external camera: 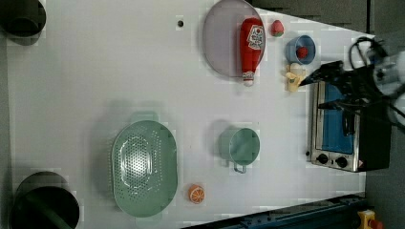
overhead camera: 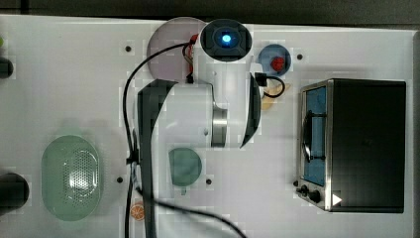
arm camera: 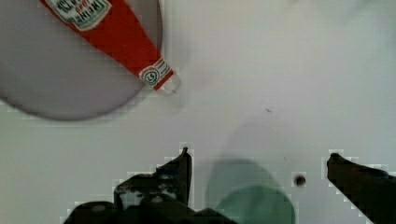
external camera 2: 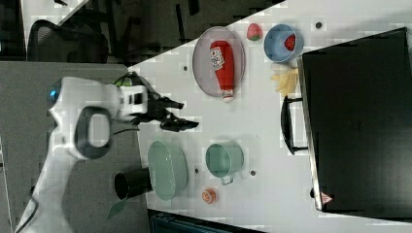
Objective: Pick ketchup from plate and place it on table.
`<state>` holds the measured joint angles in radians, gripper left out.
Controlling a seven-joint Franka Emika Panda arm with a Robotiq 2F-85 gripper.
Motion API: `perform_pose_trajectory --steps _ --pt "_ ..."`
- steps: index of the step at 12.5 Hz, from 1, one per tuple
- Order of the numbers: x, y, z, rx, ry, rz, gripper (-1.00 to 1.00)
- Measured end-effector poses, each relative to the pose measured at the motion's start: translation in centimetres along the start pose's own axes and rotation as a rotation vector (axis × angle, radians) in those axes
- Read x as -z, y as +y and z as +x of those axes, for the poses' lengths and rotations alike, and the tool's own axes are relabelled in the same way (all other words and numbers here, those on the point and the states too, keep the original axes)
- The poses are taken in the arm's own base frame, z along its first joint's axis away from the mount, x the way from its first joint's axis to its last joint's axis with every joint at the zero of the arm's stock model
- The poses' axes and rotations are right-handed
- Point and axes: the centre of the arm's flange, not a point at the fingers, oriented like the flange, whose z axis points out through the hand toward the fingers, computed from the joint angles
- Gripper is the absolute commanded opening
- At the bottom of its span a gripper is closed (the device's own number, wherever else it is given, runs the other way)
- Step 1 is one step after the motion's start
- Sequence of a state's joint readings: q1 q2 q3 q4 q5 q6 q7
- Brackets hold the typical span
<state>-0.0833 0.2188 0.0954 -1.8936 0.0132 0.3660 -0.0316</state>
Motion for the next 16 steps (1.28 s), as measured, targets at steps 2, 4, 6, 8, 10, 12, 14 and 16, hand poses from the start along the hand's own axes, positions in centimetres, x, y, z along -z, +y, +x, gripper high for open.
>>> perform_pose_trajectory --steps 2,4,6,8,10,12,14,16 --pt "-2.4 -1.1 1.2 0.071 0.025 0.026 1.0" --pt "-4.2 -2.2 2.0 0.158 0.051 0.052 1.0" --pt "-5.3 -3.2 2.9 0.261 0.068 0.061 1.0" --pt "-6.1 -4.5 4.2 0.379 0.101 0.082 1.0" --pt "-7.3 -6.3 5.9 0.481 0.13 0.093 1.0" --pt "-9.6 -7.7 6.9 0.534 0.117 0.093 1.0" --pt "-12.9 -8.5 7.4 0.573 0.092 0.075 1.0" --pt "-15.9 -9.3 8.4 0.613 0.086 0.036 1.0"
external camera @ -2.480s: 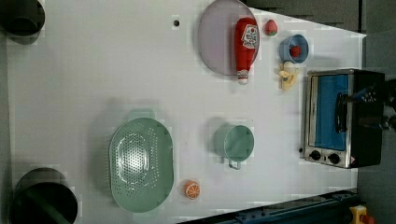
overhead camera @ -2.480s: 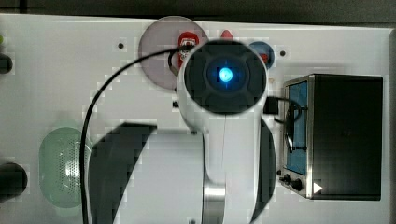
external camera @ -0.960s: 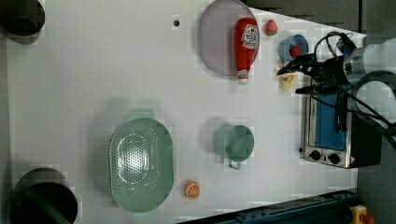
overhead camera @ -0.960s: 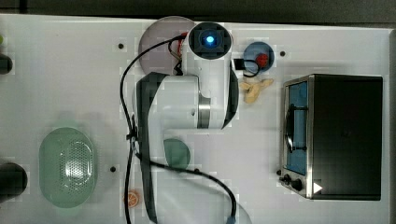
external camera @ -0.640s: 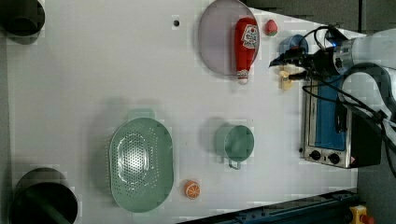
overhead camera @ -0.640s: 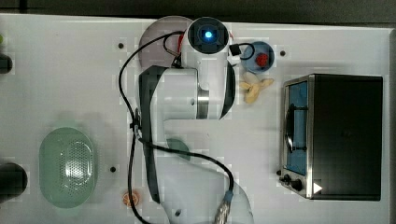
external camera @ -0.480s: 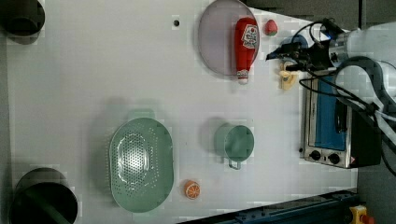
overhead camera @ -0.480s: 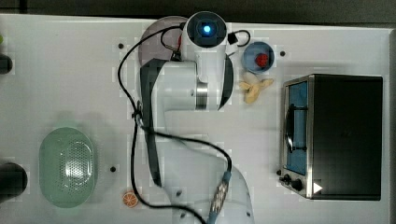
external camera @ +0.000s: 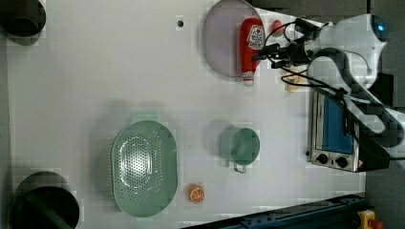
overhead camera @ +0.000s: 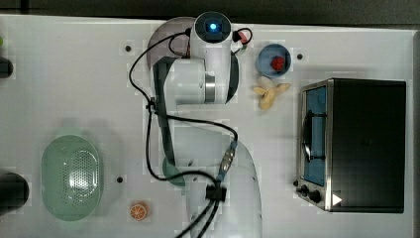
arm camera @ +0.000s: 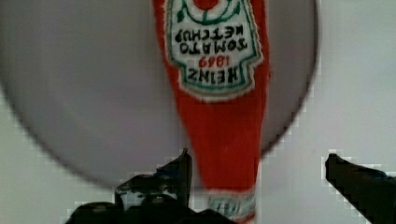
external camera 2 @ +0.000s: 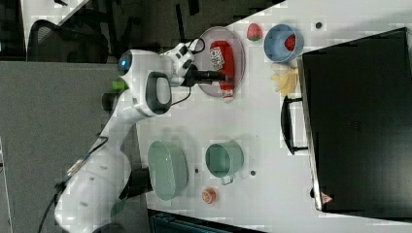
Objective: Pick ketchup from plate and place it on table.
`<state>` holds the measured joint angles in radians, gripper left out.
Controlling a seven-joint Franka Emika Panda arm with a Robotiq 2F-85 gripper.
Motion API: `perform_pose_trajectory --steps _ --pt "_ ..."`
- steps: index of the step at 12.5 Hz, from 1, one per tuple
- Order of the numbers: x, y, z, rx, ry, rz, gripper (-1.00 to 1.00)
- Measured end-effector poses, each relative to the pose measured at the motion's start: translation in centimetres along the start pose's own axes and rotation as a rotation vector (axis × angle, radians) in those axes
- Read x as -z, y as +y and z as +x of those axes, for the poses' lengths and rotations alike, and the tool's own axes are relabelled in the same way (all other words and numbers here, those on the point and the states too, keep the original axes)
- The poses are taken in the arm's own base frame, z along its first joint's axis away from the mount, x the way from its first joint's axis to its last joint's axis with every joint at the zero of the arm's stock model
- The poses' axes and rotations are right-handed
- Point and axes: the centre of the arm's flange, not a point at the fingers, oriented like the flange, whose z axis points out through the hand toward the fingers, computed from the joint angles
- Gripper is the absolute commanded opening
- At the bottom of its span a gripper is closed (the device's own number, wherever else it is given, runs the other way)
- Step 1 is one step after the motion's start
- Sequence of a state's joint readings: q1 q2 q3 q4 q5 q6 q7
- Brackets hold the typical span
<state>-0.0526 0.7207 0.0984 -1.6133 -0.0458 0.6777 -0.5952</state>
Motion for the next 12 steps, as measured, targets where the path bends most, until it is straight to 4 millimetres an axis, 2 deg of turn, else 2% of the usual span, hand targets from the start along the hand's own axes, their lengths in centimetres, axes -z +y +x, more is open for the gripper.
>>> perform_pose_trajectory --steps 2,7,8,11,12 --pt "-2.1 -0.4 0.9 0.051 0.02 -0.04 1.0" --pt "-4.3 -2.4 1.7 0.091 0.063 -0.033 1.0" --pt "-4.7 -2.6 1.7 0.092 0.075 -0.027 0.92" --pt "-4.3 -2.7 2.4 0.089 0.147 -0.007 0.25" --pt "-4.0 -2.7 2.7 0.089 0.156 -0.007 0.25"
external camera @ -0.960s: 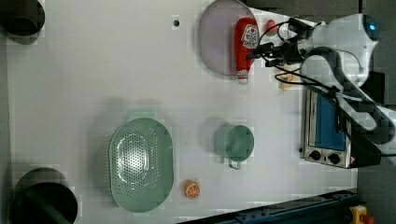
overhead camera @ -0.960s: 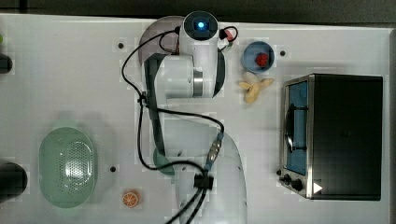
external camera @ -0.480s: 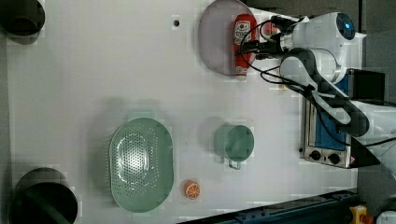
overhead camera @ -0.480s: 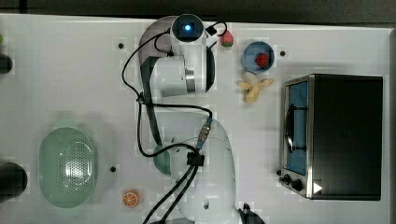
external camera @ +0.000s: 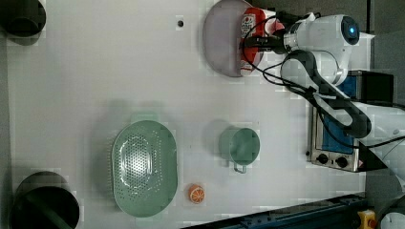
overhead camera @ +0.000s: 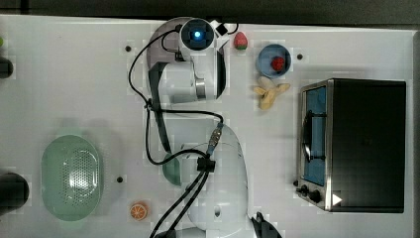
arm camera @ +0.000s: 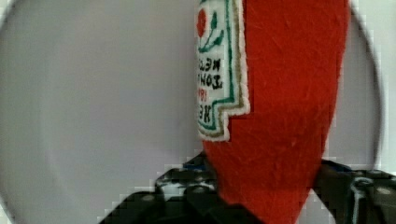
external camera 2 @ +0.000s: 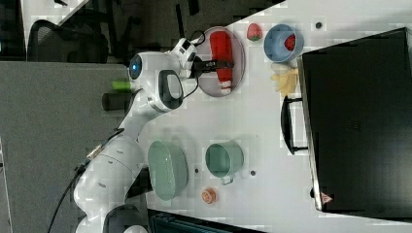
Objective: Pick ketchup from plate and place it on table.
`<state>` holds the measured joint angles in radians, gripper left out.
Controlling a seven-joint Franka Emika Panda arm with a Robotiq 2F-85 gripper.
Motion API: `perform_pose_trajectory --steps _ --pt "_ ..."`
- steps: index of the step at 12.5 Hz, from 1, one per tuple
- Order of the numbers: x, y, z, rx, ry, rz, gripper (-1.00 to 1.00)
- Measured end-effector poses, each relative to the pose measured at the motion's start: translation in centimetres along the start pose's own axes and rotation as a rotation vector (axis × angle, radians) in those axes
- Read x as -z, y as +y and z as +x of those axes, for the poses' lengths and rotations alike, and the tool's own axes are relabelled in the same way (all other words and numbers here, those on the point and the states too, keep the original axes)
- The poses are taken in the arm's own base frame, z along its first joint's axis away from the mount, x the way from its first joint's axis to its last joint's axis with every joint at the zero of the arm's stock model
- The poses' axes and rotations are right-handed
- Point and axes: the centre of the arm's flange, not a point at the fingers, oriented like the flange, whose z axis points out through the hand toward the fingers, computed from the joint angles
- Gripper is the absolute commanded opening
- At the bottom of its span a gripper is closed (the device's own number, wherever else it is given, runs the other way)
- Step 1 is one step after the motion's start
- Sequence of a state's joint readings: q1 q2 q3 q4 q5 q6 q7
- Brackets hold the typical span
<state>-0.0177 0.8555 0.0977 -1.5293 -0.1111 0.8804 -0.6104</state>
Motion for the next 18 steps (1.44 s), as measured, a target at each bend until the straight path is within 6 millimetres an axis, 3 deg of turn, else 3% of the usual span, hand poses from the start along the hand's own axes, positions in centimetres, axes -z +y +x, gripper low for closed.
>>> perform_pose_trajectory --steps 5,8,10,12,15,17,18 --pt "0.7 0.0 0.6 0.001 0.017 0.001 0.25" --pt "3.0 0.8 0.5 -0.044 -0.036 0.017 0.25" --pt "7.5 1.0 -0.4 -0.052 -0.119 0.006 0.25" --pt "14.4 1.6 -1.7 -0.058 -0.168 -0.016 0.25" --pt "27.1 2.9 -3.6 -0.084 -0.081 -0.01 0.25" --pt "33.4 4.6 -6.2 -0.11 -0.019 -0.02 0.25" --pt "35.2 5.6 -7.6 -0.127 0.003 -0.022 0.25"
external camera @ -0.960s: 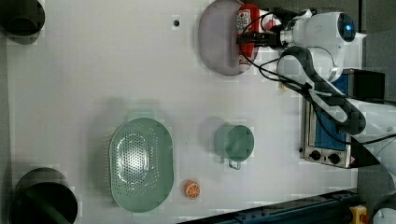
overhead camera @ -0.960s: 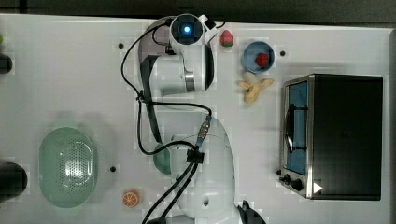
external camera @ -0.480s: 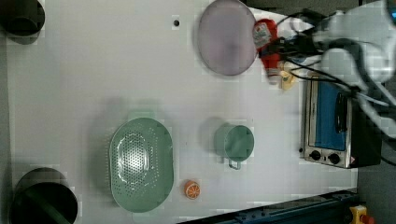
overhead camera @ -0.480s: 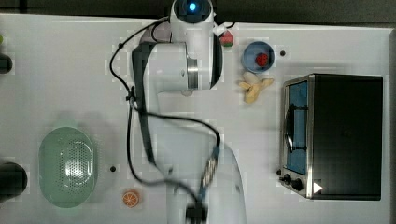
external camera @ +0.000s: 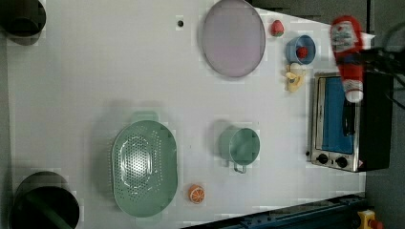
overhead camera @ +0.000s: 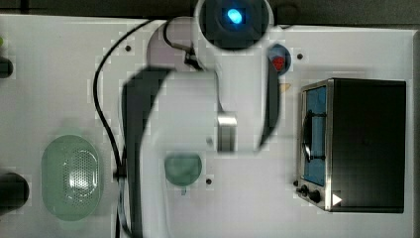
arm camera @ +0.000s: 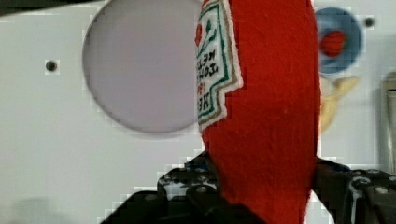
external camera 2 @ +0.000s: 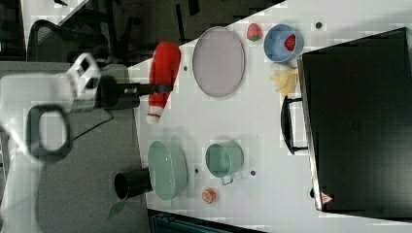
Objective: Pick ketchup from plate and place it on table.
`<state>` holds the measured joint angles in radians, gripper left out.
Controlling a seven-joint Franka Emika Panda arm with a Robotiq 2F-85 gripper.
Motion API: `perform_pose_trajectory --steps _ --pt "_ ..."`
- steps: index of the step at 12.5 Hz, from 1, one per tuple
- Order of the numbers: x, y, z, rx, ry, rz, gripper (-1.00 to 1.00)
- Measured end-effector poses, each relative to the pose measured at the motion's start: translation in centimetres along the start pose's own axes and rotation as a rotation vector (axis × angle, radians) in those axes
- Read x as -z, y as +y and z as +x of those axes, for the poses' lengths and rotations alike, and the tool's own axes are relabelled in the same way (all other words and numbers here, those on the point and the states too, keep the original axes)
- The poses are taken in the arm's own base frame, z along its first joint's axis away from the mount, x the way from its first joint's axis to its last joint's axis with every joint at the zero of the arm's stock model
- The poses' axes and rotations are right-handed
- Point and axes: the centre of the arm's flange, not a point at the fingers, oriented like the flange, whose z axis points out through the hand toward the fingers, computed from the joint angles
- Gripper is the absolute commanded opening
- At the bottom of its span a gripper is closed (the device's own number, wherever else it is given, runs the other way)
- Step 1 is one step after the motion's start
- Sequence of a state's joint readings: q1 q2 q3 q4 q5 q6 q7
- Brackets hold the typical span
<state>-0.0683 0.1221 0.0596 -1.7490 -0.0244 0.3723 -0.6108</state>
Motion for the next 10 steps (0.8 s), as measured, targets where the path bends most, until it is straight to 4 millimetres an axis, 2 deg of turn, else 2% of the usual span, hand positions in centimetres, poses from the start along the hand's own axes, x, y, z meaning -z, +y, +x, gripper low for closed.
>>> perform_pose_trajectory --steps 1,2,3,4,8,10 --pt "0.5 1.2 -1.1 -0.015 0.011 -0.005 0.25" --pt "-0.2 2.3 -2.1 -0.034 0.024 -0.005 0.25" --pt "-2.2 3.3 -3.2 -0.048 0.018 -0.007 0.25" --pt "-5.0 3.9 -4.4 -0.062 -0.013 -0.003 0.25" --pt "-20.0 4.8 -10.1 -0.108 -0.16 0.017 0.25" --pt "-25.6 5.0 -12.9 -0.112 -0.188 0.012 0.25"
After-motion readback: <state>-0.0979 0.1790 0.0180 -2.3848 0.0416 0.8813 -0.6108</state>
